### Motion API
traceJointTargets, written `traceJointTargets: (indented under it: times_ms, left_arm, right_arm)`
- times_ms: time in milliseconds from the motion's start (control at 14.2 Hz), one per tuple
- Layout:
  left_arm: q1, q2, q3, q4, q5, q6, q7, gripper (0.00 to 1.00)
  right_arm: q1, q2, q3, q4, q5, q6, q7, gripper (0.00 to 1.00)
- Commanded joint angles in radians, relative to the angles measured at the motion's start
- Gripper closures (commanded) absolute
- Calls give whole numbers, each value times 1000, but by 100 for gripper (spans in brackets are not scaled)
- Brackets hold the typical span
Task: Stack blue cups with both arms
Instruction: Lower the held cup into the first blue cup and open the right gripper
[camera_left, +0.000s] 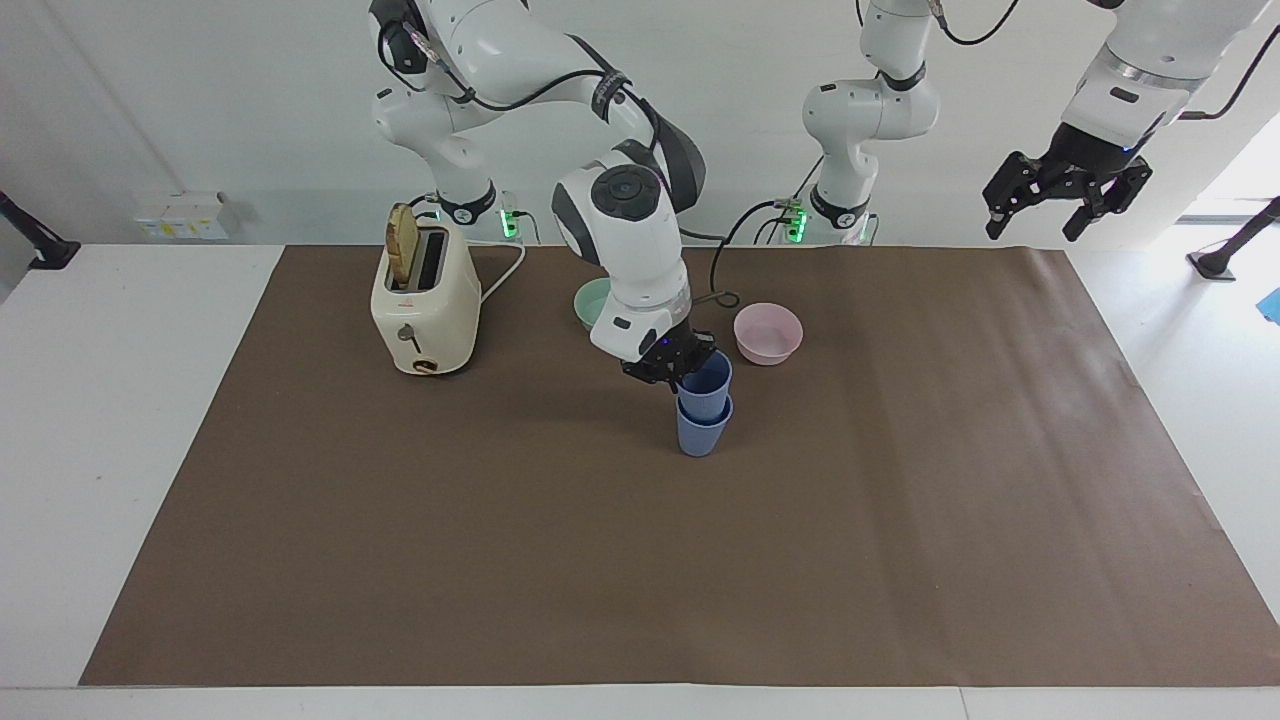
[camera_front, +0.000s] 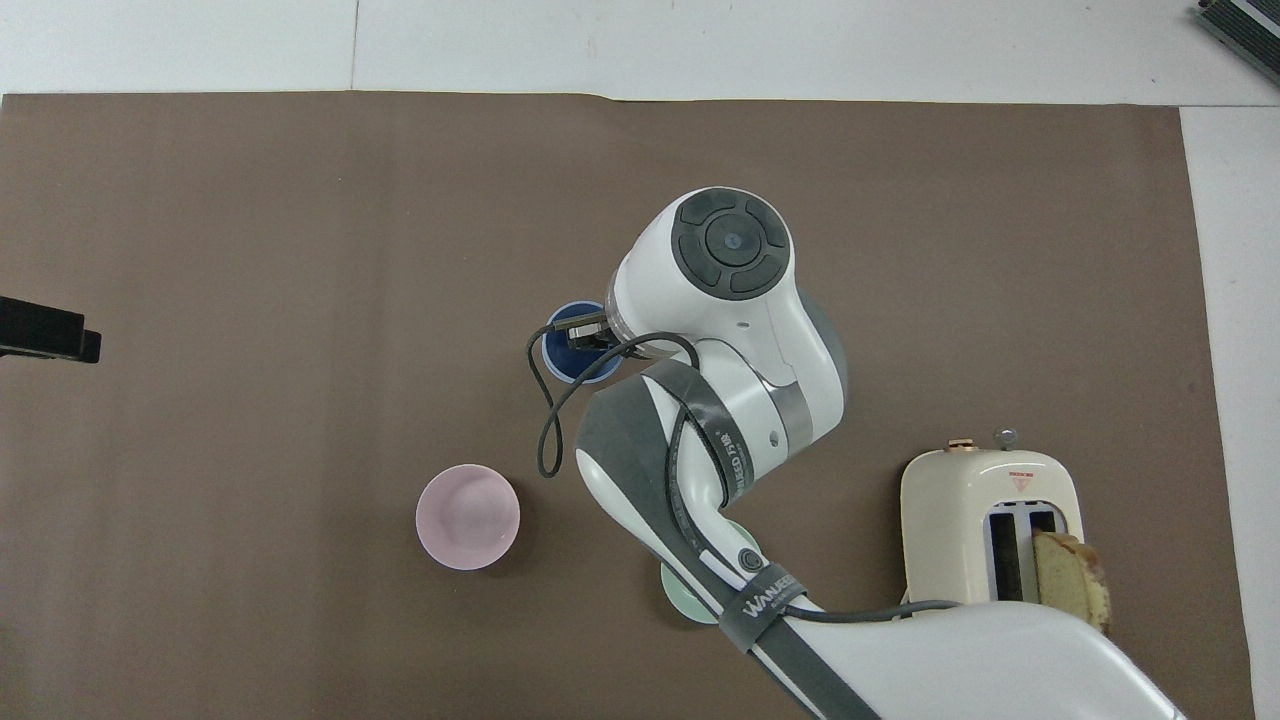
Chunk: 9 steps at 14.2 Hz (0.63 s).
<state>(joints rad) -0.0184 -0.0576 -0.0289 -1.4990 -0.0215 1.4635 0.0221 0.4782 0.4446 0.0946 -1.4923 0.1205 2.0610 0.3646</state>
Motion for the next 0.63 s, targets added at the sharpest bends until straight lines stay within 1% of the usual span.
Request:
traceJointTargets:
  times_ms: [0, 351, 421, 492, 562]
  left_arm:
    - [-3, -27, 1, -33, -11, 14, -13, 0]
    - [-3, -28, 0, -35, -11, 11, -7, 0]
    - [-3, -27, 0, -35, -11, 11, -2, 0]
    - [-5, -27, -2, -35, -11, 9, 1, 0]
    - [-5, -28, -2, -36, -11, 9, 2, 0]
  right_arm:
    - [-9, -4, 4, -19, 4, 21, 8, 100]
    - [-13, -3, 4, -31, 4, 27, 13, 100]
    - [-13, -3, 4, -31, 5, 27, 14, 95]
    - [-15, -3, 4, -31, 5, 27, 16, 62]
    - [-15, -3, 4, -31, 5, 27, 20, 56]
